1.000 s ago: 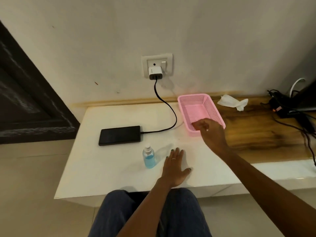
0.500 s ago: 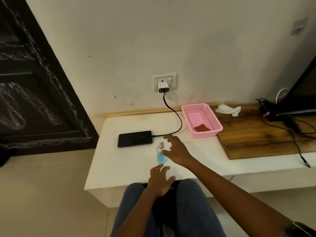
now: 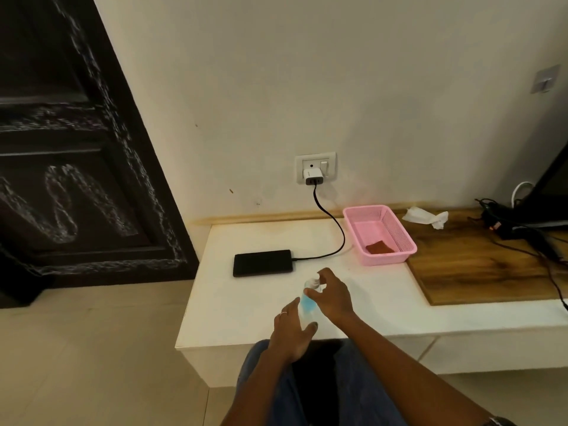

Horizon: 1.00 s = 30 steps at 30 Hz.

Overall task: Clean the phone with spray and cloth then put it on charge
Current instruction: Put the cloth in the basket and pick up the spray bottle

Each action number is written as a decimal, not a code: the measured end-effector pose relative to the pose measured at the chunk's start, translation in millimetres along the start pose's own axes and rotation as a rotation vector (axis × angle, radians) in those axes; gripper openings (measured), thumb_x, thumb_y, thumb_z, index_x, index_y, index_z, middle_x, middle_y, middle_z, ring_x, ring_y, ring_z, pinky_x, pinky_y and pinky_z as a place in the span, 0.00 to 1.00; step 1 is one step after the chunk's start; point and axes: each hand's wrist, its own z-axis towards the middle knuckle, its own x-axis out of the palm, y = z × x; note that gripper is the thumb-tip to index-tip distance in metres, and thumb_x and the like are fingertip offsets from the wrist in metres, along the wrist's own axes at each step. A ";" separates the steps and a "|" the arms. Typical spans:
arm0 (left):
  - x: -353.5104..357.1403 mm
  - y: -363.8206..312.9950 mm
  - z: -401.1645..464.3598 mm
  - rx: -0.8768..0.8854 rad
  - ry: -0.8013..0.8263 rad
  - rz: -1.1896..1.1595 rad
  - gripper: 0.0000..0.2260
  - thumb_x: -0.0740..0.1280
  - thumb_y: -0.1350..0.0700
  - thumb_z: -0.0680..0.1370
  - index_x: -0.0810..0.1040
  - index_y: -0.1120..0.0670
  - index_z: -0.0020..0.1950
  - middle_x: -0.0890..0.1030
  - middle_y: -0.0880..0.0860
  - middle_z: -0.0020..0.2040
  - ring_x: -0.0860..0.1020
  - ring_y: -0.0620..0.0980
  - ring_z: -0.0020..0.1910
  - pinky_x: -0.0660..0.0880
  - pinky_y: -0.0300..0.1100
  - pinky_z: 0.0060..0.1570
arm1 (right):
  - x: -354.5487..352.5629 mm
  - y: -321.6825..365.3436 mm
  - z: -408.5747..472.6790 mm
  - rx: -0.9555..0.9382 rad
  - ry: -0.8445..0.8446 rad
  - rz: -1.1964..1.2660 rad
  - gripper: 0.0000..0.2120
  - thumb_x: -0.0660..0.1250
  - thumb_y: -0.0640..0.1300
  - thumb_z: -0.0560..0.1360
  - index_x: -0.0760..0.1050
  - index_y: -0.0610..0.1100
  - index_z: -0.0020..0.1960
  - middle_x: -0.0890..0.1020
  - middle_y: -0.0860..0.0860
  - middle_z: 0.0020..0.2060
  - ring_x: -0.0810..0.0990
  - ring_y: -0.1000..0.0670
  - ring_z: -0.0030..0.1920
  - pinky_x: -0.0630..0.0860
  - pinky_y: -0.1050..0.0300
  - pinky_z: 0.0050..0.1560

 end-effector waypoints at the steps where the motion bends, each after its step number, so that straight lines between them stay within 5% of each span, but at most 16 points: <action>1: 2.1 -1.2 2.1 0.001 -0.003 -0.016 0.28 0.59 0.45 0.79 0.52 0.49 0.76 0.56 0.50 0.77 0.58 0.51 0.75 0.54 0.47 0.73 | 1.2 -0.9 2.4 0.008 0.000 0.015 0.18 0.70 0.48 0.73 0.69 0.43 0.59 0.78 0.47 0.56 0.76 0.51 0.48 0.73 0.63 0.50; 6: 12.1 -4.3 16.9 0.002 -0.019 -0.041 0.29 0.59 0.45 0.80 0.50 0.49 0.76 0.56 0.49 0.77 0.58 0.49 0.75 0.54 0.45 0.73 | -4.9 -8.9 14.2 0.050 -0.008 0.103 0.19 0.70 0.48 0.73 0.71 0.42 0.61 0.79 0.47 0.57 0.77 0.50 0.50 0.72 0.63 0.51; 14: 28.9 -23.5 69.8 0.064 -0.138 0.124 0.30 0.58 0.43 0.80 0.50 0.49 0.77 0.50 0.48 0.78 0.51 0.49 0.77 0.50 0.46 0.75 | -74.9 -15.6 52.1 -0.060 -0.198 0.278 0.11 0.71 0.43 0.72 0.75 0.41 0.51 0.79 0.50 0.43 0.79 0.49 0.46 0.73 0.70 0.40; 19: 41.6 -29.9 100.2 0.249 -0.260 0.238 0.27 0.53 0.45 0.81 0.49 0.51 0.77 0.51 0.49 0.79 0.47 0.48 0.77 0.42 0.45 0.75 | -119.5 -21.6 87.2 -0.049 -0.355 0.312 0.13 0.69 0.45 0.74 0.76 0.38 0.54 0.82 0.45 0.46 0.81 0.46 0.46 0.80 0.58 0.45; 22: 50.9 -24.3 125.6 0.281 -0.295 0.315 0.27 0.51 0.44 0.81 0.48 0.50 0.77 0.49 0.49 0.79 0.43 0.48 0.77 0.37 0.44 0.73 | -136.3 -35.4 118.9 -0.062 -0.517 0.266 0.15 0.68 0.47 0.75 0.76 0.38 0.56 0.82 0.47 0.47 0.79 0.51 0.45 0.72 0.73 0.36; 26: 61.6 -9.7 138.2 0.247 -0.332 0.375 0.28 0.52 0.42 0.80 0.49 0.51 0.77 0.52 0.49 0.78 0.46 0.48 0.77 0.39 0.44 0.75 | -140.8 -53.8 156.3 -0.031 -0.558 0.251 0.16 0.67 0.48 0.75 0.76 0.36 0.53 0.83 0.42 0.48 0.80 0.45 0.48 0.72 0.58 0.44; 30: 67.0 -2.5 142.1 0.255 -0.369 0.403 0.30 0.53 0.40 0.79 0.53 0.51 0.77 0.56 0.49 0.78 0.49 0.49 0.77 0.45 0.47 0.76 | -132.1 -69.8 188.0 -0.008 -0.574 0.239 0.15 0.67 0.46 0.75 0.75 0.35 0.53 0.82 0.41 0.48 0.80 0.44 0.50 0.72 0.58 0.49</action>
